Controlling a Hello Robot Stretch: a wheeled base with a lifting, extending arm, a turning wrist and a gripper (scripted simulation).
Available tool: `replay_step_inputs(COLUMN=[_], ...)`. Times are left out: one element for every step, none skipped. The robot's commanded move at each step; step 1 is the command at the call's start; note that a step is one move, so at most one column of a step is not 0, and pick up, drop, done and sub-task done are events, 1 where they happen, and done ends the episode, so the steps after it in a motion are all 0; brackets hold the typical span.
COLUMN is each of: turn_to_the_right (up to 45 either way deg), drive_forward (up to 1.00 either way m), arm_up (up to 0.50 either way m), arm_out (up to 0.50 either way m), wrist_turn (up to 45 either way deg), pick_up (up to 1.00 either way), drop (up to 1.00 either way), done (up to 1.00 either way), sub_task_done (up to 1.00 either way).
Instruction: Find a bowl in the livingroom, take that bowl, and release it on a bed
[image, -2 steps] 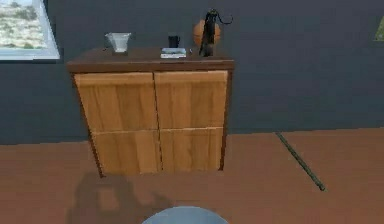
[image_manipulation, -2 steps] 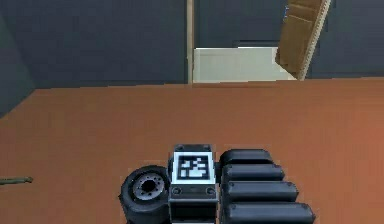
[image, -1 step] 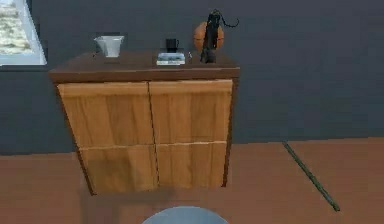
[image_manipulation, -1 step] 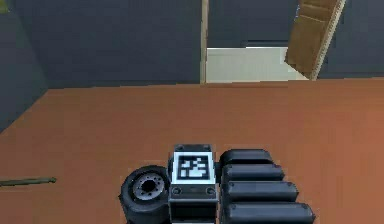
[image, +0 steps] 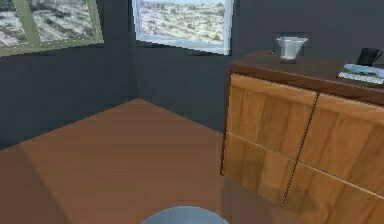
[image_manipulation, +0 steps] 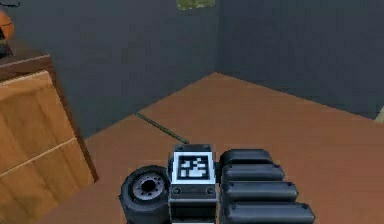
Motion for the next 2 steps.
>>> replay_step_inputs(turn_to_the_right=[0.0,-45.0], drive_forward=[0.35,0.00], arm_up=[0.00,0.00], arm_out=[0.00,0.00], wrist_turn=[0.0,0.0], pick_up=[0.00,0.00], drop=[0.00,0.00], done=[0.00,0.00], sub_task_done=[0.00,0.00])
